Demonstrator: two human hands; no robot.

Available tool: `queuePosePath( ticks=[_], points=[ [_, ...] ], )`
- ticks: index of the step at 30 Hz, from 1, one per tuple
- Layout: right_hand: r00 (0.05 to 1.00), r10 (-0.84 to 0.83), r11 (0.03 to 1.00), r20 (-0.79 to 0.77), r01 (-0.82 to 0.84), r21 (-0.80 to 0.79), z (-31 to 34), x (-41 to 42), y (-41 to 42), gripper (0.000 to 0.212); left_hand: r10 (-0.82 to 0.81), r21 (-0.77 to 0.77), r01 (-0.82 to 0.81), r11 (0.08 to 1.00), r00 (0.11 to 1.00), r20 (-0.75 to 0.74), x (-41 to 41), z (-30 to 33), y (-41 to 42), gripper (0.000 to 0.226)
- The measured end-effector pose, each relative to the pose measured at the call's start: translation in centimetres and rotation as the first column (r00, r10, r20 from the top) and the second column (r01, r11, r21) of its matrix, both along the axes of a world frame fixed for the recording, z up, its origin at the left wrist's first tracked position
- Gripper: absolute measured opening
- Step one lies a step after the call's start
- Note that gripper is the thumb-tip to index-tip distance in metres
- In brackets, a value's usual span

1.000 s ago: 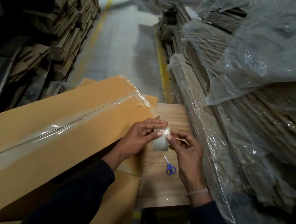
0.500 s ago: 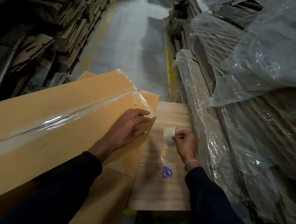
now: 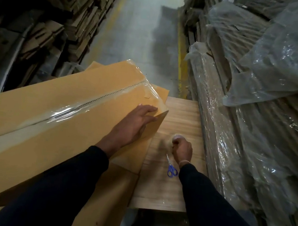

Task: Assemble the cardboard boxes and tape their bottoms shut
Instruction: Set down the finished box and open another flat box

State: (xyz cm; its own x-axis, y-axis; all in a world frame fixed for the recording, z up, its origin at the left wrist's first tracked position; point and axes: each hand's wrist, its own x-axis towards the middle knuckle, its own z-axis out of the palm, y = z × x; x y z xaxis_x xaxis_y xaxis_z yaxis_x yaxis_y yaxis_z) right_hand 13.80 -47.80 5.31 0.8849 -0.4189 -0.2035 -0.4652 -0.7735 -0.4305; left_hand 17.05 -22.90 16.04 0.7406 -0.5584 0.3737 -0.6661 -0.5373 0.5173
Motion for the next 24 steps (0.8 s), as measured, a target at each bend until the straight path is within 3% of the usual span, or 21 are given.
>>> queuePosePath(
  ticks=[2,5,7,9,12,15,20,24],
  points=[
    [0.995,-0.064,0.995,0.082,0.057,0.077,1.5,-0.5,1.0,0.022,0.015,0.013,-0.015,1.0,0.999,-0.041,0.7,0.3,-0.7,0.039],
    [0.945,-0.188,0.955,0.267,0.112,0.275,5.0,-1.6,5.0,0.046,-0.009,-0.032,0.004,0.999,0.988,-0.155,1.2,1.8,-0.4,0.042],
    [0.904,-0.25,0.877,0.346,0.06,0.477,8.0,-2.5,9.2,0.06,-0.022,-0.071,0.009,0.997,0.981,-0.191,1.3,3.0,1.2,0.043],
    [0.906,-0.208,0.806,0.368,-0.054,0.589,10.8,-3.3,14.0,0.069,0.007,-0.027,-0.012,1.0,0.983,-0.184,1.5,3.7,3.7,0.042],
    [0.954,-0.057,0.815,0.295,-0.126,0.566,13.0,-3.7,20.1,0.078,0.116,0.092,-0.101,0.991,0.978,-0.173,2.4,3.8,8.2,0.047],
    [0.97,-0.014,0.826,0.243,-0.126,0.549,12.9,-3.1,22.4,0.084,0.174,0.205,-0.137,0.969,0.969,-0.174,2.5,4.2,11.8,0.051],
    [0.958,0.161,0.791,0.237,-0.269,0.55,12.7,1.3,18.2,0.089,0.23,0.297,-0.174,0.939,0.96,-0.163,1.8,4.2,16.0,0.056],
    [0.974,0.148,0.779,0.171,-0.222,0.586,14.6,5.5,14.9,0.098,0.351,0.358,-0.281,0.891,0.924,-0.148,1.6,4.5,18.7,0.067]
  ],
)
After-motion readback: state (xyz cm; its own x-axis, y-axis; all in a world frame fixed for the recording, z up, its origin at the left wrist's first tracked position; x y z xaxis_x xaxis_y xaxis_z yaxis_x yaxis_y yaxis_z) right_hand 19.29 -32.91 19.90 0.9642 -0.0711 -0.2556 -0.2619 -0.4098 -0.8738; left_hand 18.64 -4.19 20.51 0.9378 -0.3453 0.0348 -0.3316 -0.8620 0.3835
